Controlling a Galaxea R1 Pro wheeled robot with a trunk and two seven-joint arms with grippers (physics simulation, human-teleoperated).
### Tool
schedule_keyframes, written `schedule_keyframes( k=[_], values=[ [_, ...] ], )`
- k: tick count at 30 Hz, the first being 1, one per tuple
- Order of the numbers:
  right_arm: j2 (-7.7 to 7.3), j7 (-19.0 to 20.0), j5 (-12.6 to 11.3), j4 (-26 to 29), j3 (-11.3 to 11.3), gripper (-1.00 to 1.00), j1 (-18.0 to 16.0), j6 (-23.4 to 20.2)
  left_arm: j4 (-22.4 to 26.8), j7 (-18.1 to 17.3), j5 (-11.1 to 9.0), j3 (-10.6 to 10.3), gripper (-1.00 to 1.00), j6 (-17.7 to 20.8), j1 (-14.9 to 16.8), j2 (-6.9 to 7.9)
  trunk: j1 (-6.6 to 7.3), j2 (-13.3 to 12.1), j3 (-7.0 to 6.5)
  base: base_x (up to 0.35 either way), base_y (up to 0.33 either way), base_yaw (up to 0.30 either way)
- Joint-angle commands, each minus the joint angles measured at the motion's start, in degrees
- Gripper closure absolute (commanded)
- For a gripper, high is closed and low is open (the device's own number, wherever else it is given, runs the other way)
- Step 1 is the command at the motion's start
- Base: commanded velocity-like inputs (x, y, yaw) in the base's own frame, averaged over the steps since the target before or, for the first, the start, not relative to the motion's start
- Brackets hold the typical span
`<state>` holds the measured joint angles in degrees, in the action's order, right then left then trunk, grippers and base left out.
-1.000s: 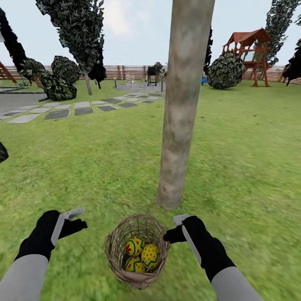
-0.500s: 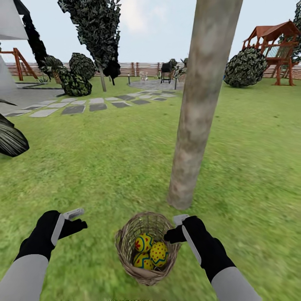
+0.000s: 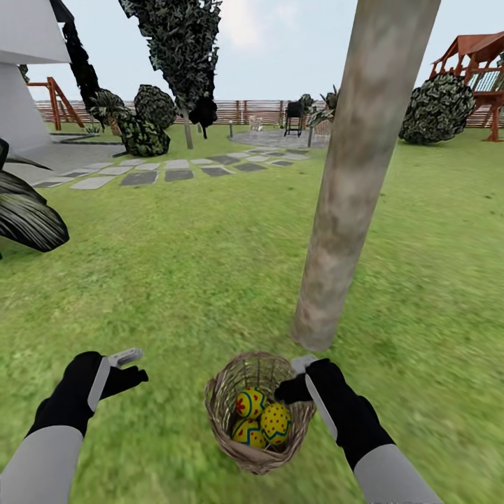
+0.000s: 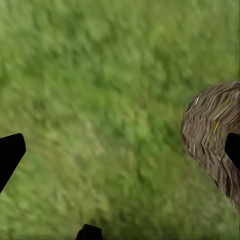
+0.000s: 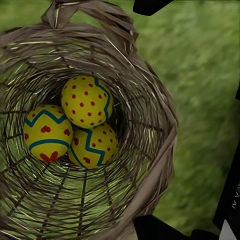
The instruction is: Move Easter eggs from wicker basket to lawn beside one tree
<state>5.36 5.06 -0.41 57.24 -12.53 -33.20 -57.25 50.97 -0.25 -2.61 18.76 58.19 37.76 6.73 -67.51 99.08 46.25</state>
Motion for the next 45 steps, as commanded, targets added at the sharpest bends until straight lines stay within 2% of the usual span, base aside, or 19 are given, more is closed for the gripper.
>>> schedule_keyframes(
  k=[1, 4, 9, 14, 17, 23, 28, 32, 45],
  values=[
    [0.03, 0.1, 0.0, 0.1, 0.0, -1.0, -0.1, -0.2, 0.0, 0.0, -0.2, 0.0, -1.0, 0.3, 0.0, -0.06, -0.22, 0.4, 0.24, 0.0, 0.0, 0.007],
    [0.08, 0.1, -0.1, 0.1, 0.0, -1.0, -1.9, -0.4, -0.2, 0.0, -0.2, 0.0, -1.0, 0.3, 0.0, -0.08, -0.88, 1.6, 0.78, 0.0, 0.0, 0.002],
    [0.41, 0.0, -0.4, -2.9, 0.0, -1.0, -8.5, -0.7, -0.3, 0.0, -0.2, 0.0, -1.0, 0.3, 0.0, -0.07, -1.98, 3.6, 1.68, 0.0, 0.0, 0.0],
    [2.81, 0.1, -0.5, -18.6, 0.0, -1.0, -18.3, -0.4, -0.4, 0.0, -0.1, 0.0, -1.0, 0.3, 0.0, -0.05, -3.08, 5.7, 2.57, 0.0, 0.0, 0.0],
    [3.9, 0.0, -0.5, -25.6, 0.0, -1.0, -21.7, -0.1, -0.5, 0.0, -0.1, 0.0, -1.0, 0.3, 0.0, -0.07, -3.73, 6.9, 3.11, 0.0, 0.0, 0.0],
    [4.63, 0.3, -0.6, -30.4, 0.0, -1.0, -22.6, 0.7, -0.7, 0.1, -0.1, 0.0, -1.0, 0.3, 0.0, -0.15, -5.05, 9.3, 4.19, 0.0, 0.0, 0.0],
    [4.61, 0.7, -0.5, -30.3, 0.0, -1.0, -22.6, 1.1, -0.7, 0.2, -0.1, 0.0, -1.0, 0.3, 0.0, -0.14, -6.15, 11.3, 5.09, 0.0, 0.0, 0.0],
    [4.52, 0.8, -0.5, -30.3, -0.1, -1.0, -22.6, 4.9, -0.7, 0.2, 0.0, -0.1, -1.0, 0.3, 0.0, -0.21, -7.03, 12.9, 5.8, 0.0, 0.0, 0.0],
    [4.43, 1.0, -0.5, -29.9, -0.2, -1.0, -22.6, 8.5, -0.7, 0.3, 0.1, -0.1, -1.0, 0.2, 0.0, -0.23, -9.88, 18.1, 8.14, 0.0, 0.0, 0.0]
  ],
)
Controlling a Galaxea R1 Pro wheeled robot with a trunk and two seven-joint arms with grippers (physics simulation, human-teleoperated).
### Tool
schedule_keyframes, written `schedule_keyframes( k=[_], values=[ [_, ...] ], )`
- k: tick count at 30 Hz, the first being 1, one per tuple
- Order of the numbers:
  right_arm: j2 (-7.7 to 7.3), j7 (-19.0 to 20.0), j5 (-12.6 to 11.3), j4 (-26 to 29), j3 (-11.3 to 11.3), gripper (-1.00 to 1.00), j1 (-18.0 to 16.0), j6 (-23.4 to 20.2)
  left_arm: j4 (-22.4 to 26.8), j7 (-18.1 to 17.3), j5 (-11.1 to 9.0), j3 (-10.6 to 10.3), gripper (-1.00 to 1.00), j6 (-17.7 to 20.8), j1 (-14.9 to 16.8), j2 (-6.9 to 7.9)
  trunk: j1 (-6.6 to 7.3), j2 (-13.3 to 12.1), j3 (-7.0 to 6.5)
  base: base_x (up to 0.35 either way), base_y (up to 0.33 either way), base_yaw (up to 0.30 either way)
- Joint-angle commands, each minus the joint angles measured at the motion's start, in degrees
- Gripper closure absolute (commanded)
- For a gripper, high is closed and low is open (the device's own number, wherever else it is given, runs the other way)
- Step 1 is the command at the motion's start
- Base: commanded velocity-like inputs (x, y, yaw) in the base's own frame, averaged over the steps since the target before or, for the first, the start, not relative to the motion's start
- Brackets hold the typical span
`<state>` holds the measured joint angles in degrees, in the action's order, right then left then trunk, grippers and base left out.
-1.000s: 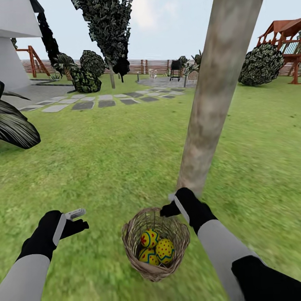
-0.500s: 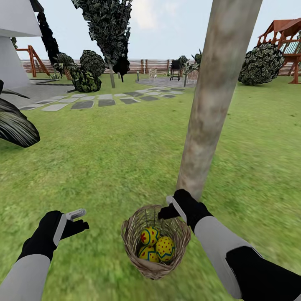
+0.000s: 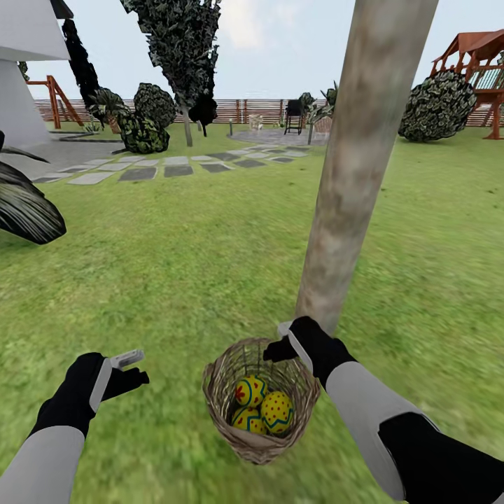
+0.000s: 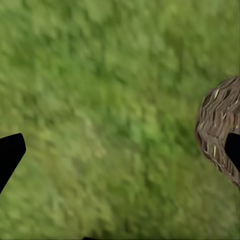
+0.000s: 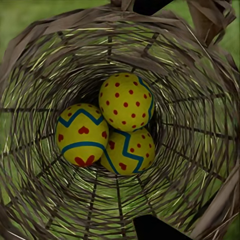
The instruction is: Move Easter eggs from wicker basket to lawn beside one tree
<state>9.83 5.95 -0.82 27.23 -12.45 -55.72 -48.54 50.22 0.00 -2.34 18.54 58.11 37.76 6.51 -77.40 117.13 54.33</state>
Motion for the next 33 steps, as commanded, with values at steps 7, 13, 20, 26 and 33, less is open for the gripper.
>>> schedule_keyframes(
  k=[7, 13, 20, 26, 33],
  values=[
    [-0.16, 0.0, -0.1, -0.5, -0.2, -1.0, -0.1, 3.3, 0.1, 0.0, -0.2, 0.1, -1.0, 0.2, 0.0, -0.04, -1.53, 2.8, 1.31, 0.0, 0.0, 0.0],
    [-0.25, -0.1, 0.0, -0.5, -0.2, -1.0, -0.1, 5.0, 0.0, 0.1, -0.2, 0.0, -1.0, 0.2, 0.0, -0.54, -2.85, 5.3, 2.39, 0.0, 0.0, 0.0],
    [-0.25, 0.0, 0.2, -0.4, -0.2, -1.0, -0.1, 6.2, 0.0, 0.1, -0.2, 0.0, -1.0, 0.2, 0.0, -0.8, -4.39, 8.1, 3.64, 0.0, 0.0, 0.0],
    [-0.29, 0.0, 0.1, -0.3, -0.2, -1.0, -0.1, 6.2, 0.0, 0.1, -0.2, 0.0, -1.0, 0.2, 0.0, -0.8, -5.71, 10.5, 4.72, 0.0, 0.0, 0.0],
    [-0.21, -0.6, 0.1, -0.6, -0.3, -1.0, -0.1, 5.6, 0.0, 0.1, -0.2, 0.0, -1.0, 0.2, 0.0, -0.8, -7.25, 13.3, 5.98, 0.0, 0.0, 0.0]
  ],
)
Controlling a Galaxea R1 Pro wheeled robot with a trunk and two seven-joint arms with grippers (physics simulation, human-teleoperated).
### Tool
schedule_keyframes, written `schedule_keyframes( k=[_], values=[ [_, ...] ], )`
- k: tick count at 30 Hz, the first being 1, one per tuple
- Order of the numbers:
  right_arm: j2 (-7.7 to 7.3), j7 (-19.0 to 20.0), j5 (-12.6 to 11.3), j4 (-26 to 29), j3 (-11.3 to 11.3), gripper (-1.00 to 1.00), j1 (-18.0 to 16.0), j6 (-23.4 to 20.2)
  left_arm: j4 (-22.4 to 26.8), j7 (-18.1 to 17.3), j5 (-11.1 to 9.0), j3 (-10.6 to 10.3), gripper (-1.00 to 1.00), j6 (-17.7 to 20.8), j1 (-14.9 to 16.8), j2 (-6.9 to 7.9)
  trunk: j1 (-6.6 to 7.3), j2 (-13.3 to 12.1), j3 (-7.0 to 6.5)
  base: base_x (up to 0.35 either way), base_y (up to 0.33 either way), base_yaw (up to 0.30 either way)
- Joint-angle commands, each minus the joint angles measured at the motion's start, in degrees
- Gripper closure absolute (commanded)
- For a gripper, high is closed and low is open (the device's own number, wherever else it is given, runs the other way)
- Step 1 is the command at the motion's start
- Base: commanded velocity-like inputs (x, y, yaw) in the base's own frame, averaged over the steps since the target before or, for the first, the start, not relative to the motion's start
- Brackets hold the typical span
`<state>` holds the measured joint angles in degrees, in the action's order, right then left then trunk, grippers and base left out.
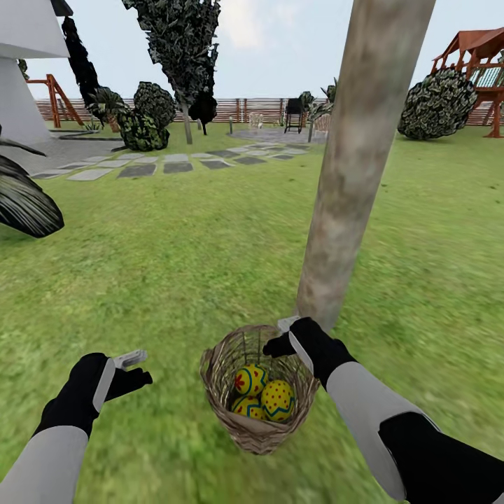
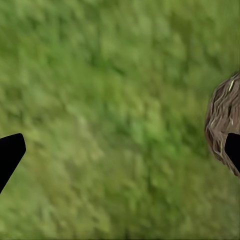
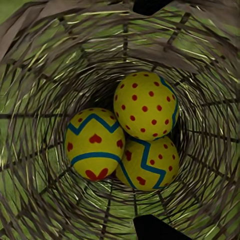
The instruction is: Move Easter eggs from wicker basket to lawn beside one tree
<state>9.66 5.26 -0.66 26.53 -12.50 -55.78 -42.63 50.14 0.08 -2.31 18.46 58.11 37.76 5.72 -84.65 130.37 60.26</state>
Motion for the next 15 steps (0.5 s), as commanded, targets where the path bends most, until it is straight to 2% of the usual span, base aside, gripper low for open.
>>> schedule_keyframes(
  k=[1, 15],
  values=[
    [0.0, 0.1, 0.0, -0.2, -0.3, -1.0, 0.0, -0.3, 0.0, 0.0, -0.2, 0.1, -1.0, 0.2, 0.0, -0.01, -0.21, 0.4, 0.23, 0.0, 0.0, 0.0],
    [0.34, -0.1, 0.0, -2.2, -0.6, -1.0, -0.1, -0.7, 0.0, 0.0, -0.2, 0.2, -1.0, 0.3, 0.0, 0.31, -3.29, 6.1, 2.75, 0.0, 0.0, 0.0]
  ],
)
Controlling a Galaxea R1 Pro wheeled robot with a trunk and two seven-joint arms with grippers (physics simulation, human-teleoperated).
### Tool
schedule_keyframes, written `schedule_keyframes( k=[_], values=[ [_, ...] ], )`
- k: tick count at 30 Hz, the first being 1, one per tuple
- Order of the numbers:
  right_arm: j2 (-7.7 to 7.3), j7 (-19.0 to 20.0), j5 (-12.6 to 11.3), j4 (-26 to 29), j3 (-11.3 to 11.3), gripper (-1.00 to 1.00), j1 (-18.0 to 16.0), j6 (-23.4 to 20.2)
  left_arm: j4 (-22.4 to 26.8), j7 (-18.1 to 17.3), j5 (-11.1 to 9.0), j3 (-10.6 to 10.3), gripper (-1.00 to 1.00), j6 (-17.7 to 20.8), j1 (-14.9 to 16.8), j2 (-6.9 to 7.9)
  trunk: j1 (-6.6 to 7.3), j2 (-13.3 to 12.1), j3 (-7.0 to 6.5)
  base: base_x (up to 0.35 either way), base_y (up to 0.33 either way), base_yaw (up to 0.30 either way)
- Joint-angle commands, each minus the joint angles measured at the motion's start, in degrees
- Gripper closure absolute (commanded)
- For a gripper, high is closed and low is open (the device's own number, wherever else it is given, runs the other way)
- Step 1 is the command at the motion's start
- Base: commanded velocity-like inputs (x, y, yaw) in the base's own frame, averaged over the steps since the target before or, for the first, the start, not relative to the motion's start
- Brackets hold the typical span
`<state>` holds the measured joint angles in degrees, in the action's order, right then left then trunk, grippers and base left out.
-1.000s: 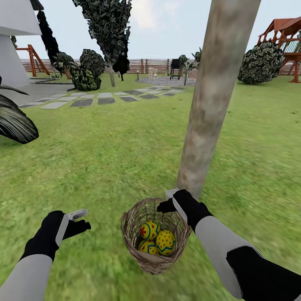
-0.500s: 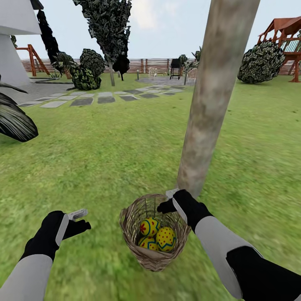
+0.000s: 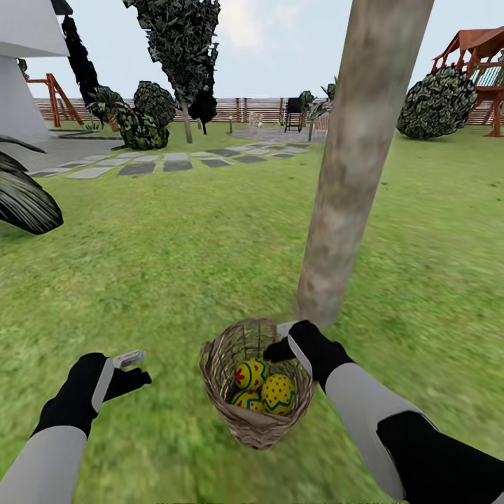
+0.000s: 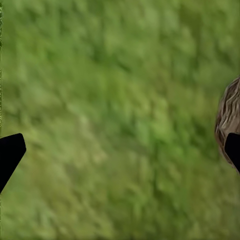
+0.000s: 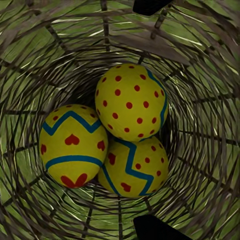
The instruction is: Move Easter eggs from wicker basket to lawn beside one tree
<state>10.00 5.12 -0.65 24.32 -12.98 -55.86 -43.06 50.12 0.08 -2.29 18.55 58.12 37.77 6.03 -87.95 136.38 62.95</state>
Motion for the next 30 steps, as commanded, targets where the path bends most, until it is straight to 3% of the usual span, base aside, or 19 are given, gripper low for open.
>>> schedule_keyframes(
  k=[1, 9, 12, 18, 25, 30],
  values=[
    [-0.01, 0.1, 0.0, 0.2, -0.2, -1.0, 0.0, -0.5, 0.1, 0.0, -0.2, 0.1, -1.0, 0.3, 0.0, 0.05, -0.21, 0.4, 0.23, 0.0, 0.0, 0.0],
    [-0.07, 0.6, -0.1, 3.1, -1.1, -1.0, 0.0, -1.6, 0.2, 0.0, -0.3, 0.3, -1.0, 0.3, 0.0, 0.23, -1.97, 3.6, 1.86, 0.0, 0.0, 0.0],
    [-0.02, 0.7, -0.1, 3.2, -1.6, -1.0, 0.0, -1.8, 0.2, 0.0, -0.3, 0.3, -1.0, 0.3, 0.0, 0.22, -1.97, 3.6, 2.12, 0.0, 0.0, 0.0],
    [0.0, 0.6, -0.2, 3.3, -1.8, -1.0, 0.0, -6.7, 0.3, 0.0, -0.5, 0.4, -1.0, 0.3, 0.0, 0.23, -1.97, 3.6, 2.68, 0.0, 0.0, 0.0],
    [0.0, 0.7, -0.2, 3.4, -1.8, -1.0, 0.0, -7.4, 0.2, -0.2, -0.6, 0.6, -1.0, 0.1, 0.0, 0.47, -1.97, 3.6, 3.33, 0.006, 0.0, 0.0],
    [0.0, 0.7, -0.2, 3.4, -1.8, -1.0, 0.0, -7.5, 0.4, -0.2, -0.6, 0.6, -1.0, 0.1, 0.0, 0.48, -1.97, 3.6, 3.8, 0.256, 0.0, 0.0]
  ],
)
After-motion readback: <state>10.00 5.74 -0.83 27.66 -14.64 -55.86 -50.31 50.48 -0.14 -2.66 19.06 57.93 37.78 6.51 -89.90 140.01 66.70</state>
